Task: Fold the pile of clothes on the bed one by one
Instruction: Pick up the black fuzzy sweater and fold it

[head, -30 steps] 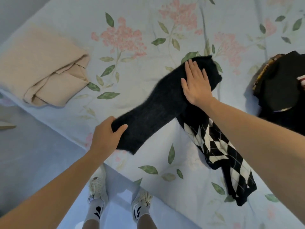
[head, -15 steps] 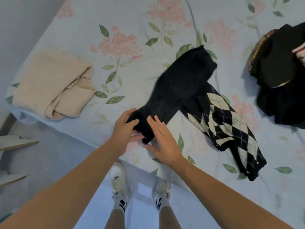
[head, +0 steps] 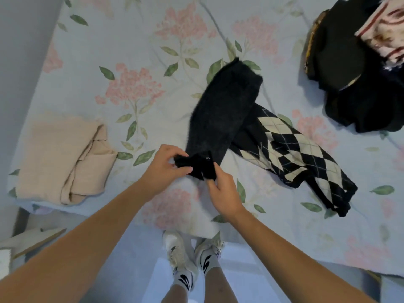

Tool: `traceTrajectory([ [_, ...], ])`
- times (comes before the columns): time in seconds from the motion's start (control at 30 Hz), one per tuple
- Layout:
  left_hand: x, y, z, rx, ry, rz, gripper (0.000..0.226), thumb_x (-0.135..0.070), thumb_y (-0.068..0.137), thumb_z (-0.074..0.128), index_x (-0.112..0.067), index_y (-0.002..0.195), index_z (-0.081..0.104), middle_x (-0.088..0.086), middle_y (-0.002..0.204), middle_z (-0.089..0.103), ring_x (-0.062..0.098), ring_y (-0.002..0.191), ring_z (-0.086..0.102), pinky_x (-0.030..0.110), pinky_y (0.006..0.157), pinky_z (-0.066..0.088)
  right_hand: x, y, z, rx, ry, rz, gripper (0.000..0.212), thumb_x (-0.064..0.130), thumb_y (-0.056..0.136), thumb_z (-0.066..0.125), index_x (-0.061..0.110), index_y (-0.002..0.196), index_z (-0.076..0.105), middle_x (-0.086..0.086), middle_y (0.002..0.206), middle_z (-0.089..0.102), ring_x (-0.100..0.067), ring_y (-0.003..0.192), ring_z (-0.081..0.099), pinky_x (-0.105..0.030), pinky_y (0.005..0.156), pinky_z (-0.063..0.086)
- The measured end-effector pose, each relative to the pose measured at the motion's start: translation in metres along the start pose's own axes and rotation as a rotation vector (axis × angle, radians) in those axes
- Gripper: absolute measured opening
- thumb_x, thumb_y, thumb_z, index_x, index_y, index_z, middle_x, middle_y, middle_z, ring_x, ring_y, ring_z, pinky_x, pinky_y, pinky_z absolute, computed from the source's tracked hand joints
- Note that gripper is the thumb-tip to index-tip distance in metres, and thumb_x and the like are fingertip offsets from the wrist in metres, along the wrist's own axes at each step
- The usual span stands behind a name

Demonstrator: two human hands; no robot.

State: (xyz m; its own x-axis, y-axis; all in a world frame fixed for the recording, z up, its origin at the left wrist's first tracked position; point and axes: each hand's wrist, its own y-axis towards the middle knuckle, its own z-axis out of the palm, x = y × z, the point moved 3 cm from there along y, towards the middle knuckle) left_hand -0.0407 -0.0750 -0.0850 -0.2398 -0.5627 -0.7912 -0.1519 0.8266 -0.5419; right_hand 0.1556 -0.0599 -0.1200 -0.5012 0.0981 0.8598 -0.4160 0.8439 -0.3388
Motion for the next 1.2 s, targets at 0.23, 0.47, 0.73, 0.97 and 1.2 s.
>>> traceTrajectory([
  [0.23,-0.062,0.085,0.008,-0.002,-0.047,0.165,0.006,-0.016,0.097,0.071,-0.016,0.098,0.066,0.002,0.092,0.072,0.018,0.09,0.07,0.036,0.083,0.056,0.034,0.054,-0.06,-0.191,0.165,0.085,0.02,0.029,0.109,0.051,0.018,0.108,0.068,-0.005,0.094,0.072,-0.027,0.091,0.069,-0.047,0.079,0.058],
  [0.47,-0.127,0.203,0.018,0.017,0.064,0.288,0.017,-0.03,0.099,0.068,-0.019,0.112,0.066,-0.003,0.107,0.072,0.013,0.101,0.069,0.034,0.091,0.056,0.041,0.162,-0.121,-0.46,0.021,0.165,0.021,0.034,0.106,0.058,0.019,0.095,0.069,0.01,0.083,0.068,-0.003,0.075,0.064,-0.017,0.063,0.044],
  [0.73,-0.149,0.233,0.019,-0.149,0.512,0.499,0.044,-0.03,0.104,0.051,-0.017,0.146,0.043,0.006,0.135,0.049,0.024,0.124,0.05,0.04,0.1,0.047,0.041,0.185,-0.129,-0.653,-0.501,0.054,0.051,0.018,0.1,0.052,0.012,0.15,0.044,-0.008,0.149,0.046,-0.026,0.133,0.044,-0.038,0.108,0.041],
  [0.97,-0.07,0.197,0.027,-0.139,0.828,0.36,0.086,-0.056,0.09,0.065,-0.008,0.154,0.034,0.014,0.135,0.048,0.034,0.121,0.047,0.047,0.096,0.049,0.012,0.185,-0.096,-0.289,-0.738,-0.021,0.066,0.034,0.101,0.057,0.019,0.161,0.035,-0.009,0.172,0.022,-0.03,0.159,0.017,-0.052,0.125,0.028],
  [1.2,-0.064,0.184,0.032,-0.015,0.218,-0.104,0.058,-0.048,0.082,0.082,-0.013,0.123,0.059,0.002,0.115,0.069,0.026,0.106,0.067,0.043,0.092,0.058,0.031,0.229,-0.146,-0.404,-0.095,0.467,0.084,0.03,0.082,0.086,0.021,0.149,0.036,-0.009,0.138,0.048,-0.032,0.129,0.048,-0.04,0.1,0.049],
])
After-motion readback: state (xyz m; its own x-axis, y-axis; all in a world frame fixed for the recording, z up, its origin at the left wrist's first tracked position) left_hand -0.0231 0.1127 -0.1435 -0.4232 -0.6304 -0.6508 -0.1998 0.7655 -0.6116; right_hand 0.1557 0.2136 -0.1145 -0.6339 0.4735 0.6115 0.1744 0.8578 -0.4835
